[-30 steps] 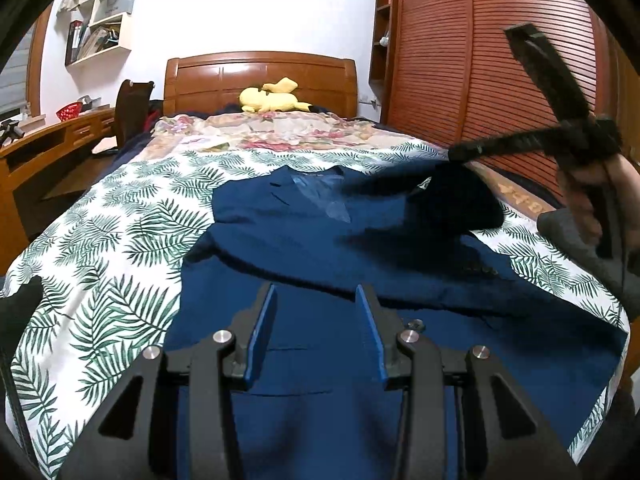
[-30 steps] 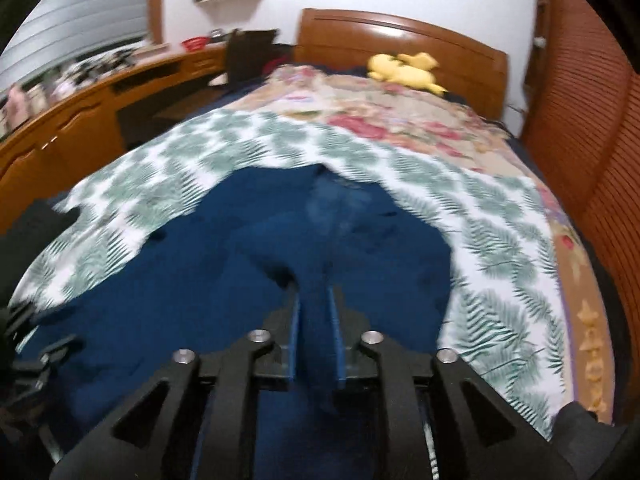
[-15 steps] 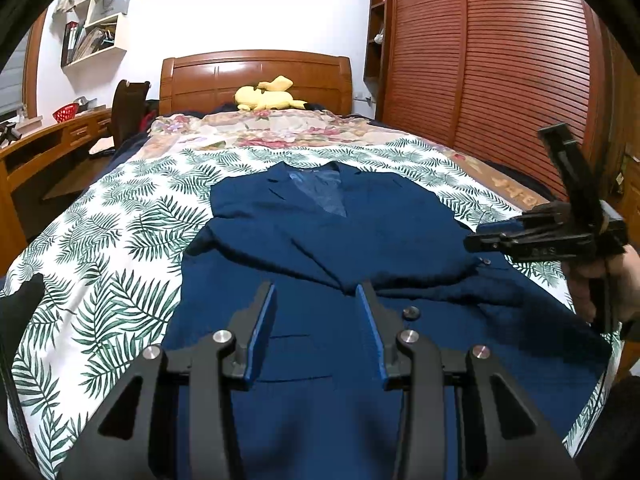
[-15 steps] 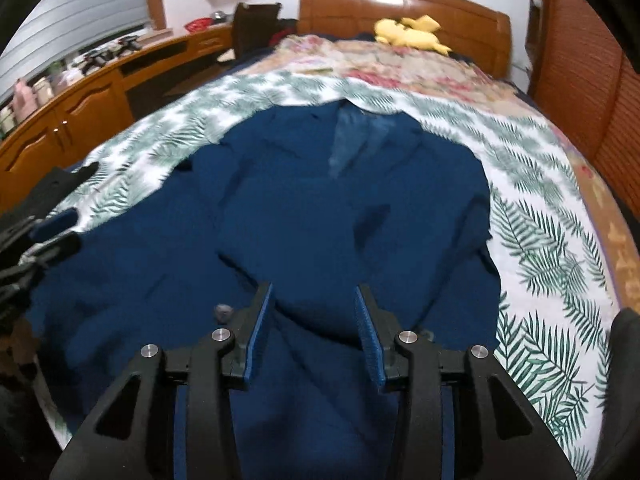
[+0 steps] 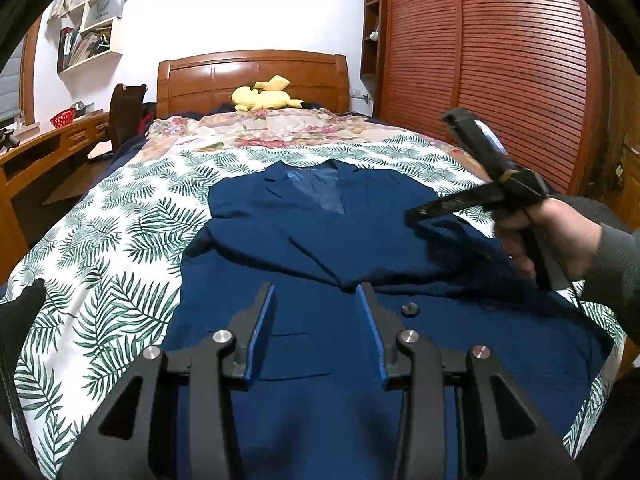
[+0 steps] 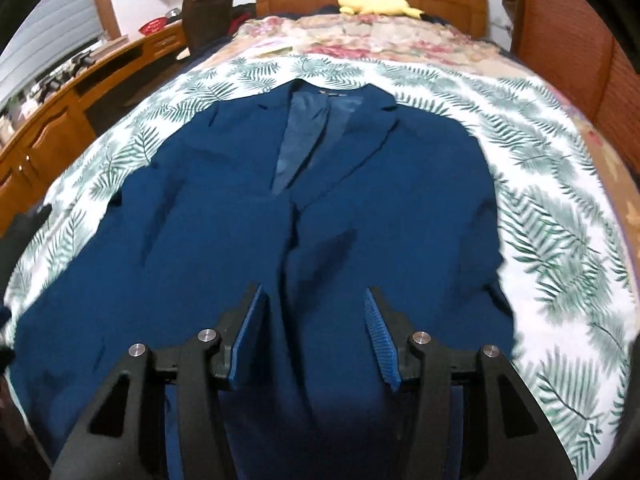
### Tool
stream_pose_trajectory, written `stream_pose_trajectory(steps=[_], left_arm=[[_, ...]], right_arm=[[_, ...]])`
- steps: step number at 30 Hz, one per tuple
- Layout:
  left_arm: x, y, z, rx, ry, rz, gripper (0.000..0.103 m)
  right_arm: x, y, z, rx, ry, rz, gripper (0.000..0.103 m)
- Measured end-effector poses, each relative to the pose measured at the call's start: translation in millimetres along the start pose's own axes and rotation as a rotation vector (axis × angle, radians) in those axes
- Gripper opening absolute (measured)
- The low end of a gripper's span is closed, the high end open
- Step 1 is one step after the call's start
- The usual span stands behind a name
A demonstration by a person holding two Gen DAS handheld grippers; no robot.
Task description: Fold large clothes
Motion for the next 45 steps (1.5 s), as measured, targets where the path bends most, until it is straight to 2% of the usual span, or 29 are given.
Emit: stream_pose_trajectory(steps=[6, 8, 10, 12, 14, 17, 21, 25, 27, 30, 31, 32, 37, 45], left_arm=[[8, 1, 2, 0.001, -0.012, 0.006, 0.039], [10, 1, 2, 0.001, -0.016, 0.007, 0.039], [11, 2, 3, 0.001, -0.021, 0.007, 0.039], [14, 3, 5, 0.0, -0.027, 0.01, 0.039], [16, 3, 6, -0.002, -0.029, 0.015, 0.039], [19, 3, 8, -0.007, -0.036, 0.022, 0.039], [21, 4, 12, -0.012, -0.041, 0.029, 0.039], [18, 6, 13, -0.008, -0.045, 0.019, 0.039], [16, 7, 13, -0.004, -0.045, 0.015, 0.039], [12, 7, 12, 0.001, -0.046, 0.006, 0.039], [10, 8, 13, 0.002, -0.046, 0.003, 0.039], [9, 8, 12, 0.005, -0.047, 0.001, 0.039], [4, 10, 12, 0.01, -0.05, -0.011, 0.039], [-2, 12, 11, 0.016, -0.044, -0.024, 0.039]], right_arm=[[19, -9, -30, 0.077, -0.029, -0.019, 0.05], [27, -6, -35, 0.106, -0.049, 0.005, 0.005], [36, -3, -28, 0.079, -0.073, 0.037, 0.004], [45, 3, -7, 0.034, -0.147, 0.052, 0.001], [56, 14, 19, -0.015, -0.192, 0.071, 0.001], [67, 41, 49, -0.042, -0.236, 0.099, 0.001], [79, 87, 72, -0.047, -0.235, 0.167, 0.001], [79, 127, 74, -0.025, -0.207, 0.17, 0.004], [75, 141, 74, -0.034, -0.19, 0.145, 0.009], [61, 154, 79, -0.065, -0.231, 0.068, 0.03], [58, 156, 80, -0.073, -0.243, 0.051, 0.04], [52, 159, 81, -0.079, -0.247, 0.03, 0.044], [44, 151, 91, -0.106, -0.215, 0.031, 0.046], [24, 123, 96, -0.158, -0.176, -0.037, 0.046]])
Point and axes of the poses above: each gripper's, at about its wrist camera, not at the fingertips, and z roughly against the way its jaws point, x to its left, y to its underside, the point moved 2 cm from there along -z, roughly the way its jaws point, and after that the axes turned 14 degrees about -z, right-handed, at the moved point
